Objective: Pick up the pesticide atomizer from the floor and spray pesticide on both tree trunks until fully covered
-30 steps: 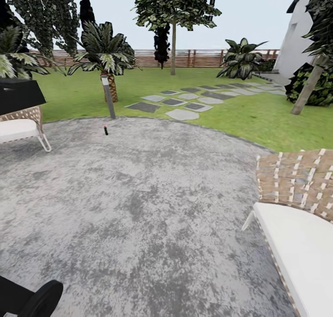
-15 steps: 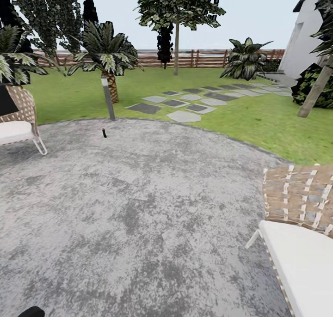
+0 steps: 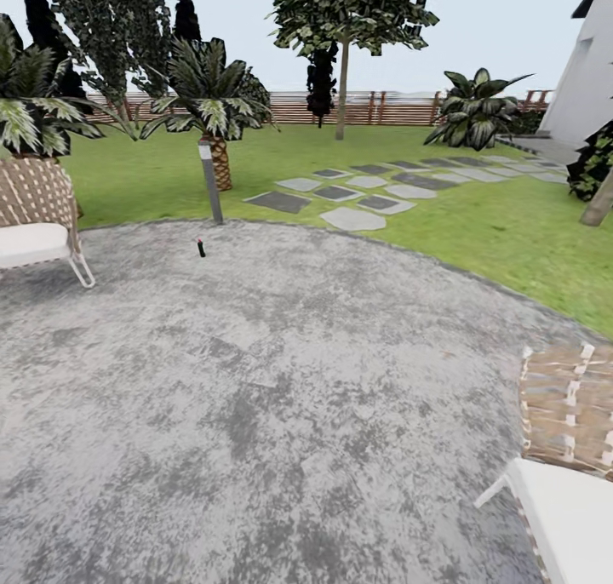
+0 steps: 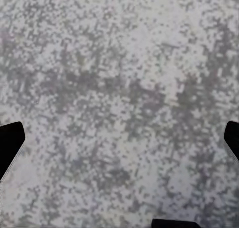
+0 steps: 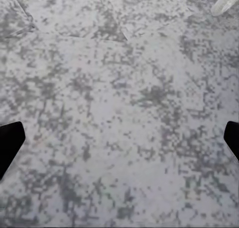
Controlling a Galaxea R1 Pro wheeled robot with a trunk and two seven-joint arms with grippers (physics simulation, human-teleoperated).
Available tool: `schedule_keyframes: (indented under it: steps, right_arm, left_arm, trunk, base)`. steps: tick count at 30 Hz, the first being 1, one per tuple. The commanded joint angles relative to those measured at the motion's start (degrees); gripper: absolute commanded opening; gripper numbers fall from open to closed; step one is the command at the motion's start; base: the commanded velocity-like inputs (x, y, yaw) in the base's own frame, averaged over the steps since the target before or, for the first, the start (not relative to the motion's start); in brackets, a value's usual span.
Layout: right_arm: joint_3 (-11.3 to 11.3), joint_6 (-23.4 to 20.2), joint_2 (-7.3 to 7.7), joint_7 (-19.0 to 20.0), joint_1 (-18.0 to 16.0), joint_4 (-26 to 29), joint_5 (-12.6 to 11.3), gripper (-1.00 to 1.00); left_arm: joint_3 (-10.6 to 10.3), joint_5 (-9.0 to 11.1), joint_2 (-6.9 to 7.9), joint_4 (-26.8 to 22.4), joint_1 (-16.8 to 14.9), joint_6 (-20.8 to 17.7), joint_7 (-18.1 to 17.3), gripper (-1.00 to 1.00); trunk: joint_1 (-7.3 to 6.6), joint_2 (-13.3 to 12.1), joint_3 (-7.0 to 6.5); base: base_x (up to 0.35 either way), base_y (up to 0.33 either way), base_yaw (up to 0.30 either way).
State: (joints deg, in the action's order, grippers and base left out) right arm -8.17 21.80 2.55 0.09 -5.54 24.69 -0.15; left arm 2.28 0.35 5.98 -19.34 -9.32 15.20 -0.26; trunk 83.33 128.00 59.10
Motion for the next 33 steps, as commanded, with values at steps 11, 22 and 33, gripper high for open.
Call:
schedule_keyframes:
  steps: [11,22,33]
  right_arm:
    - [0.0,0.0,0.0,0.0,0.0,0.0,0.0,1.0]
    - [0.1,0.1,0.0,0.0,0.0,0.0,0.1,1.0]
    - [0.2,0.0,0.0,0.1,0.0,-0.1,0.2,1.0]
  left_arm:
    - [0.0,0.0,0.0,0.0,0.0,0.0,0.0,1.0]
    - [0.0,0.0,0.0,0.0,0.0,0.0,0.0,1.0]
    - [0.0,0.0,0.0,0.0,0.0,0.1,0.0,1.0]
  trunk:
    - [0.0,0.0,0.0]
    - [0.0,0.0,0.0]
    - [0.0,0.0,0.0]
  base:
    - [0.333,-0.002,0.276]
    - [0.339,0.0,0.109]
    - [0.339,0.0,0.001]
